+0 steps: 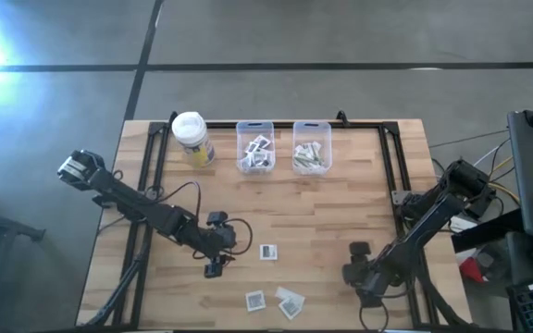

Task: Pick & Place First Aid Supplies
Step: Put the towelette pack into the left transparent bin

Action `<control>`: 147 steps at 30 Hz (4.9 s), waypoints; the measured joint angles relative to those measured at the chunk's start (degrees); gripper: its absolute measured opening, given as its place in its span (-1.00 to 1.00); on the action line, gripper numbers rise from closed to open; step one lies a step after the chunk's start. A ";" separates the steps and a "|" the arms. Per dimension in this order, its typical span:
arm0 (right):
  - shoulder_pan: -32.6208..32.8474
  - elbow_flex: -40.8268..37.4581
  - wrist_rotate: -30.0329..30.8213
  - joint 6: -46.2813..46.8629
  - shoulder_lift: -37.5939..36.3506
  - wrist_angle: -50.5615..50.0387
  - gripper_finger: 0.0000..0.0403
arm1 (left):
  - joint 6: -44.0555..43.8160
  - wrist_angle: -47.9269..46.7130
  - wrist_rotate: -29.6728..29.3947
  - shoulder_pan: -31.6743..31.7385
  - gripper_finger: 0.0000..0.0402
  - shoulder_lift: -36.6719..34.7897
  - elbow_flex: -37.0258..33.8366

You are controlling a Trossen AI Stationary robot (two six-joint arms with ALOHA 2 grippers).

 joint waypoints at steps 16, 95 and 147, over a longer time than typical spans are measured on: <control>0.07 3.02 0.19 -4.65 8.66 -0.69 0.06 | -0.09 0.90 0.00 -0.04 0.06 0.00 -0.02; -57.80 29.17 17.98 -31.92 11.24 29.63 -0.86 | -1.31 -1.89 -8.88 -4.92 0.06 -0.11 -8.31; -62.52 73.55 12.06 -28.64 30.93 -36.58 -0.18 | 0.43 11.19 -10.35 -4.90 0.06 -0.13 -8.33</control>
